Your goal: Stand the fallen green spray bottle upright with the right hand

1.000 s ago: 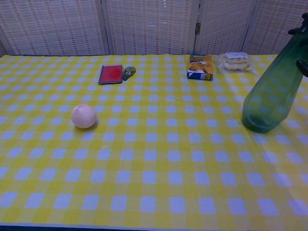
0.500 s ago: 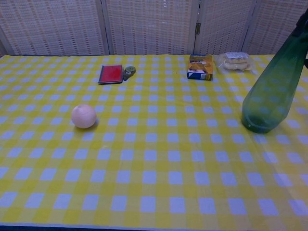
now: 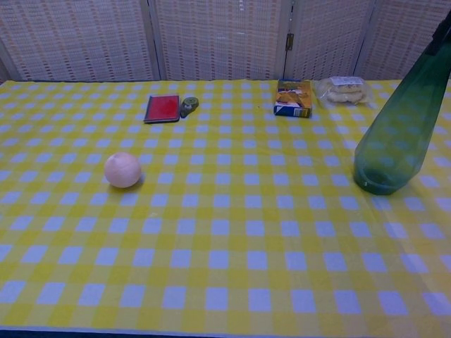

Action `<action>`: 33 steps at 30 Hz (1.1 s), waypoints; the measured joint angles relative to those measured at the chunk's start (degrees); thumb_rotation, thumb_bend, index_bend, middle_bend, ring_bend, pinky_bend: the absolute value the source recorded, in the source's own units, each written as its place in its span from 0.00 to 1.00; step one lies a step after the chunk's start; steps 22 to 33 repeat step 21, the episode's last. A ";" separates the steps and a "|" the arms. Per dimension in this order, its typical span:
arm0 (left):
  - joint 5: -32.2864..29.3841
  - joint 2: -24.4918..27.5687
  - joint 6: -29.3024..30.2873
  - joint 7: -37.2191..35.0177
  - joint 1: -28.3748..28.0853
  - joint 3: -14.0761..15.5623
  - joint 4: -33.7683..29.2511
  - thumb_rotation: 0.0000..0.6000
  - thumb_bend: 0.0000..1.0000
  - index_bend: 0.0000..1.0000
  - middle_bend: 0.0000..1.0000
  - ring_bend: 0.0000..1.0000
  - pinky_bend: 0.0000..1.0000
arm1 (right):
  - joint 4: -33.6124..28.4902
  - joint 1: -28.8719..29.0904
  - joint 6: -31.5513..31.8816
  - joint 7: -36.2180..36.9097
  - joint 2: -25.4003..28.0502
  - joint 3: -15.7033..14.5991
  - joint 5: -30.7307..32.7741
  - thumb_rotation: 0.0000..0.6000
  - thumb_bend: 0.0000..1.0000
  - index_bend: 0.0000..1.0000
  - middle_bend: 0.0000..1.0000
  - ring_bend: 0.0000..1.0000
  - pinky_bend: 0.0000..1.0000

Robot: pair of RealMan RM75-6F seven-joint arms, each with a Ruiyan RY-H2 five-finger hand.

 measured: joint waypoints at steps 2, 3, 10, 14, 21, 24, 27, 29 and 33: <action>-0.02 -0.07 0.06 0.63 0.01 -0.02 -0.09 0.54 0.26 0.00 0.05 0.06 0.03 | -0.25 -1.03 0.71 -1.77 0.99 -0.51 -0.18 1.00 0.40 0.00 0.02 0.09 0.01; -0.02 -0.14 0.16 1.15 0.03 -0.04 -0.15 0.54 0.26 0.00 0.05 0.06 0.03 | -0.35 -1.49 0.93 -2.94 1.36 -0.78 -0.26 1.00 0.40 0.00 0.01 0.08 0.00; 0.52 -1.04 1.78 5.28 0.28 -0.32 -0.21 0.53 0.28 0.00 0.05 0.06 0.00 | -7.37 -4.89 -1.81 -23.85 8.58 -4.79 -0.04 1.00 0.40 0.00 0.00 0.00 0.00; 0.86 -1.75 2.33 7.80 0.36 -0.37 -0.17 0.53 0.28 0.00 0.05 0.06 0.00 | -18.77 -6.89 -3.47 -42.81 13.47 -5.83 2.38 1.00 0.40 0.00 0.00 0.00 0.00; 0.56 -2.21 2.74 10.43 0.75 -0.31 -0.85 0.53 0.28 0.00 0.05 0.06 0.00 | -39.22 -10.93 -5.14 -63.67 22.44 -6.56 7.22 1.00 0.40 0.00 0.00 0.00 0.00; 0.56 -2.21 2.74 10.43 0.75 -0.31 -0.85 0.53 0.28 0.00 0.05 0.06 0.00 | -39.22 -10.93 -5.14 -63.67 22.44 -6.56 7.22 1.00 0.40 0.00 0.00 0.00 0.00; 0.56 -2.21 2.74 10.43 0.75 -0.31 -0.85 0.53 0.28 0.00 0.05 0.06 0.00 | -39.22 -10.93 -5.14 -63.67 22.44 -6.56 7.22 1.00 0.40 0.00 0.00 0.00 0.00; 0.56 -2.21 2.74 10.43 0.75 -0.31 -0.85 0.53 0.28 0.00 0.05 0.06 0.00 | -39.22 -10.93 -5.14 -63.67 22.44 -6.56 7.22 1.00 0.40 0.00 0.00 0.00 0.00; 0.56 -2.21 2.74 10.43 0.75 -0.31 -0.85 0.53 0.28 0.00 0.05 0.06 0.00 | -39.22 -10.93 -5.14 -63.67 22.44 -6.56 7.22 1.00 0.40 0.00 0.00 0.00 0.00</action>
